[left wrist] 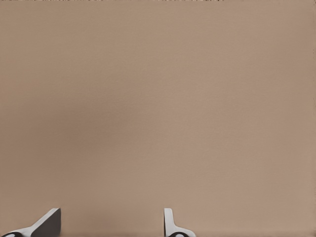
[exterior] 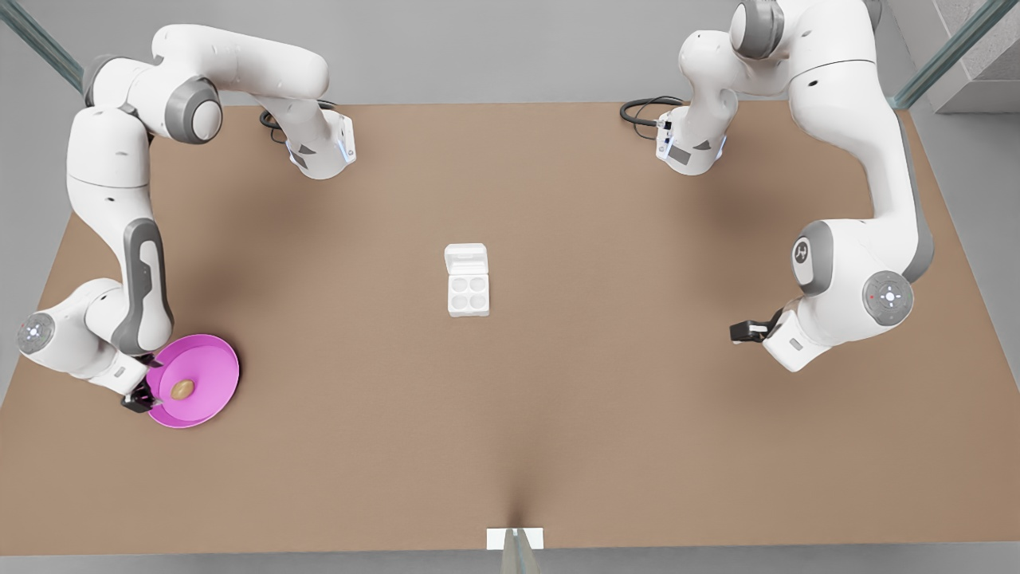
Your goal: Pack egg into the box and close the box lid
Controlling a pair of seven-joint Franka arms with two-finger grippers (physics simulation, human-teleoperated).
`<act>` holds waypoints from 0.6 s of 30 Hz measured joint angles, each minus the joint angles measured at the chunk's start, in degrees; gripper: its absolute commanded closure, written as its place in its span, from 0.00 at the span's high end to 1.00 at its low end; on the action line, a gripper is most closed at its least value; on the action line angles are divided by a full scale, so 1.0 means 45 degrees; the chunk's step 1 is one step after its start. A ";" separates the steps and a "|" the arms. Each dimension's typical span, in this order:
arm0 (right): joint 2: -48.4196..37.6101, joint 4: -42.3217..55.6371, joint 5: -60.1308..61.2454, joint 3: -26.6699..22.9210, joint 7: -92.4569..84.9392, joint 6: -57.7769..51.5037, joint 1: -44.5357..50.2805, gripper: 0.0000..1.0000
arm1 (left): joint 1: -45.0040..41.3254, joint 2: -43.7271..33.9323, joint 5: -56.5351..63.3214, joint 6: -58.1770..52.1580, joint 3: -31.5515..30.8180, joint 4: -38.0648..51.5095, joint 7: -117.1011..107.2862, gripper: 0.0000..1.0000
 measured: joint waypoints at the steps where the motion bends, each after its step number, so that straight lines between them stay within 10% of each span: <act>1: 0.0079 0.0000 0.0020 0.0000 -0.0047 0.0016 0.0061 1.00 | 0.0016 0.0000 -0.0013 0.0000 0.0000 0.0000 0.0000 1.00; 18: 0.0956 0.0848 0.0978 0.0102 -0.3202 0.0039 0.0259 1.00 | 0.0016 0.0007 -0.0049 0.0000 0.0019 0.0000 0.0020 1.00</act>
